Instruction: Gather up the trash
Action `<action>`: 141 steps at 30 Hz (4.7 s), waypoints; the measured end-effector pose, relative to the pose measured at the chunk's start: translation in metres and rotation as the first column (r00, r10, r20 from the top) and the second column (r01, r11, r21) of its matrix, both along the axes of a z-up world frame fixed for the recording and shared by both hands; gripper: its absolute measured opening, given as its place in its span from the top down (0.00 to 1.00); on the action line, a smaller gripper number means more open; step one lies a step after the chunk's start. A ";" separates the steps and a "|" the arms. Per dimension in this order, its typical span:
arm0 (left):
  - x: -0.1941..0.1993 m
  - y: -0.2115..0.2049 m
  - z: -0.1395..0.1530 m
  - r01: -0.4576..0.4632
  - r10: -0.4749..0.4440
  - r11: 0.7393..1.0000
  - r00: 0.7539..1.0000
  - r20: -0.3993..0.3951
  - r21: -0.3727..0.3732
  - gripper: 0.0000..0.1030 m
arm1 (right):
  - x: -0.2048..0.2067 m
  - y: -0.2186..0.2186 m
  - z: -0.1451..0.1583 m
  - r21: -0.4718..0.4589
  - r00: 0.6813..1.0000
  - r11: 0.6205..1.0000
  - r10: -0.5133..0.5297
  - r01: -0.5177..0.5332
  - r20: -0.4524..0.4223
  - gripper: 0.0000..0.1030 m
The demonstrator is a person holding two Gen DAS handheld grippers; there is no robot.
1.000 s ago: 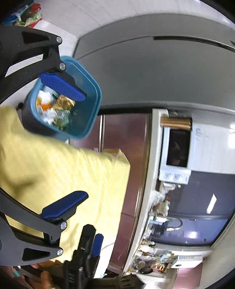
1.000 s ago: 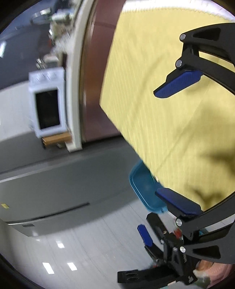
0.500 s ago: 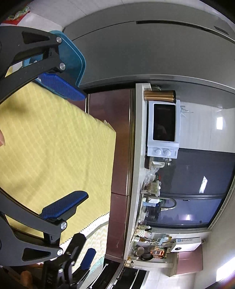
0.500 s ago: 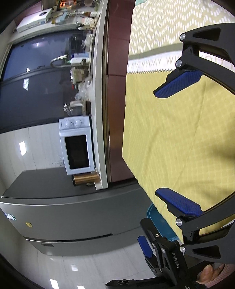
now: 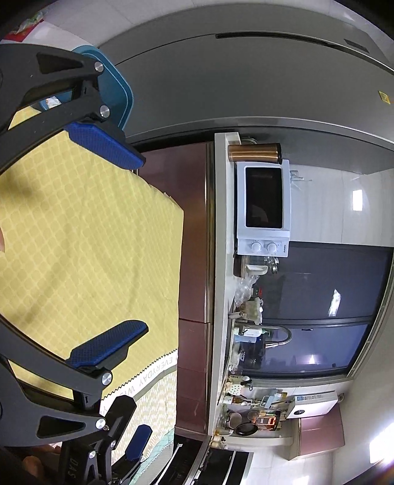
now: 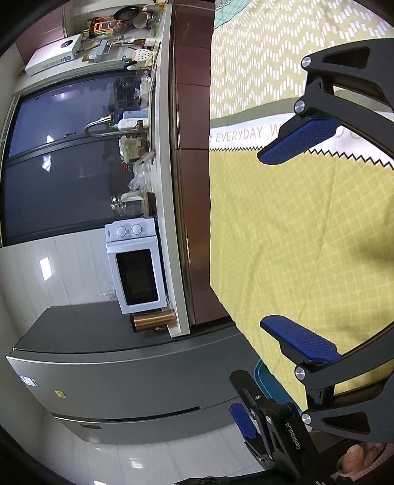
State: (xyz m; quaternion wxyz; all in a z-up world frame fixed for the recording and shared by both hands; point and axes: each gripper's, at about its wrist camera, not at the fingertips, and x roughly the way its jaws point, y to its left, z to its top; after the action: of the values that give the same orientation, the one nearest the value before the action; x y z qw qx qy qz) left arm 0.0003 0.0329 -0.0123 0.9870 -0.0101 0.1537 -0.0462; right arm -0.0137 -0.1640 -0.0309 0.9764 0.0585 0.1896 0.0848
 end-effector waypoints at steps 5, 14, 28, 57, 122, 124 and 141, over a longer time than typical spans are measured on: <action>0.001 -0.009 0.000 0.004 -0.004 1.000 1.000 0.004 0.007 0.05 | -0.001 -0.004 -0.001 -0.003 1.000 1.000 -0.014 0.014 -0.002 0.07; 0.000 -0.016 0.000 0.006 -0.006 1.000 1.000 0.022 0.009 0.05 | -0.003 -0.012 0.002 -0.011 0.999 0.999 -0.038 0.038 0.029 0.07; -0.004 -0.022 0.001 0.004 -0.005 1.000 0.999 0.045 0.012 0.05 | -0.009 -0.018 0.010 -0.021 0.995 0.997 -0.066 0.068 0.076 0.07; -0.006 -0.022 0.003 0.005 -0.005 1.000 0.998 0.060 0.016 0.05 | -0.011 -0.021 0.012 -0.013 0.995 0.997 -0.073 0.074 0.072 0.07; 0.002 -0.031 -0.005 0.004 -0.005 1.000 0.999 0.047 0.016 0.05 | -0.008 -0.022 0.007 -0.006 0.995 0.997 -0.071 0.072 0.063 0.07; 0.002 -0.033 -0.007 0.005 -0.006 1.000 0.999 0.046 0.018 0.05 | -0.006 -0.023 0.008 -0.008 0.996 0.997 -0.071 0.072 0.061 0.07; 0.013 -0.040 -0.014 0.036 -0.035 0.999 0.999 -0.033 0.018 0.05 | -0.004 -0.027 0.006 -0.001 0.996 0.998 -0.070 0.071 0.045 0.07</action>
State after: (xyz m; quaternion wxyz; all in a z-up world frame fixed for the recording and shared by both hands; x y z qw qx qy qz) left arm 0.0136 -0.0073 -0.0258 0.9834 0.0011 0.1704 -0.0620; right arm -0.0174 -0.1910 -0.0249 0.9829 0.0621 0.1654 0.0513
